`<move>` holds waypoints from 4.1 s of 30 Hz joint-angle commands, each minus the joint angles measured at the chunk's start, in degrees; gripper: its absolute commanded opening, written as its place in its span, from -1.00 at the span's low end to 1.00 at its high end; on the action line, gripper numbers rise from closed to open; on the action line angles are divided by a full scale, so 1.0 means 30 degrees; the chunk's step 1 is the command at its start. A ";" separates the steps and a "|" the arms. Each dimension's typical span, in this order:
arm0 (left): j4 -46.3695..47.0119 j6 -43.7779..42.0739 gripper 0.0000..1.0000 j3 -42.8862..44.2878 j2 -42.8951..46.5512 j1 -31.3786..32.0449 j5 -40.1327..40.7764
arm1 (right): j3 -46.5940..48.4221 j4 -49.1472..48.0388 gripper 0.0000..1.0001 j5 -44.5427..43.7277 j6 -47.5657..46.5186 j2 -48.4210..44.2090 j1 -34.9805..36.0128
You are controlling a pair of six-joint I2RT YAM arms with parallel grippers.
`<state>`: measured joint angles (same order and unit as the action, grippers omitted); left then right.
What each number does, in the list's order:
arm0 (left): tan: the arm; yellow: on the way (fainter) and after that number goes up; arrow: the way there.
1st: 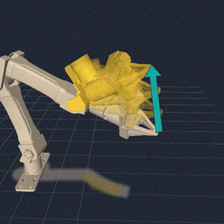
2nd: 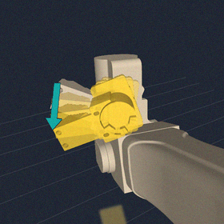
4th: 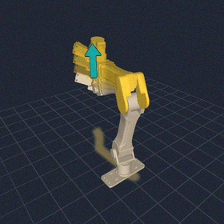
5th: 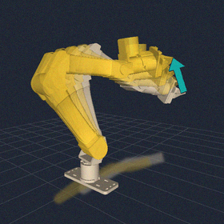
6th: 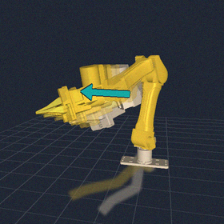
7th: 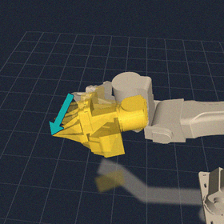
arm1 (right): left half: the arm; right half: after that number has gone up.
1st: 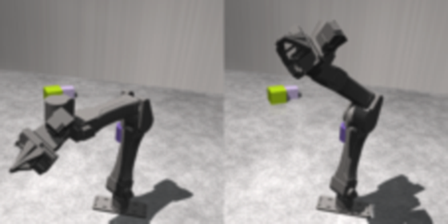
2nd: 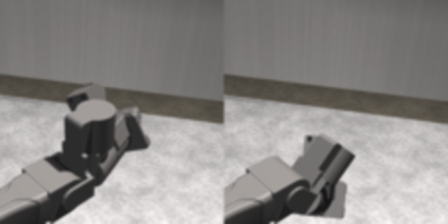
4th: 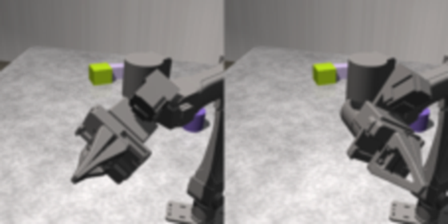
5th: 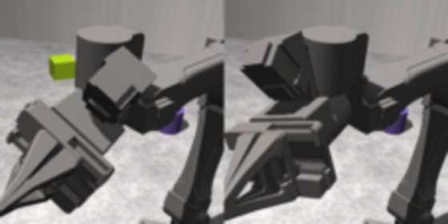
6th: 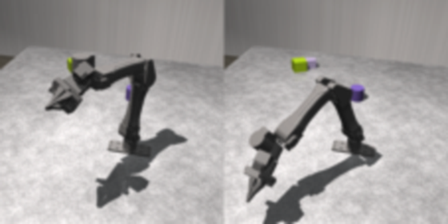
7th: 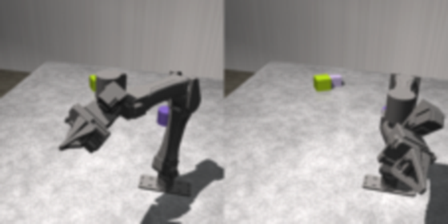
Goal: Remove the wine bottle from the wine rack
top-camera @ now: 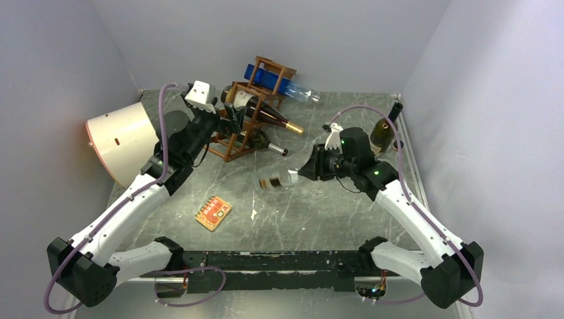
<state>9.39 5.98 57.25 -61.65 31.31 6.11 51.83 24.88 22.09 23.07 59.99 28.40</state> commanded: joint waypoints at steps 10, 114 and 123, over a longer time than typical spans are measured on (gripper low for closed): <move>0.1263 0.0374 0.98 0.0252 -0.0684 0.0642 -0.1808 | 0.5037 0.5898 -1.00 -0.2958 -0.1293 0.0133 0.0051; 0.0299 -0.2168 0.96 0.0434 -0.0006 0.4101 0.2175 | 2.3596 0.7289 -1.00 -1.0675 -0.6167 1.8470 -1.1735; 0.0328 -0.2220 0.96 0.0427 0.0069 0.4134 0.2212 | 2.3182 0.7186 -0.43 -1.0455 -0.6296 1.7731 -1.1724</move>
<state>10.28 -1.04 57.43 -62.28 43.35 13.74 121.86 49.47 -8.95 4.67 116.05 -6.31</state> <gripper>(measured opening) 0.980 0.365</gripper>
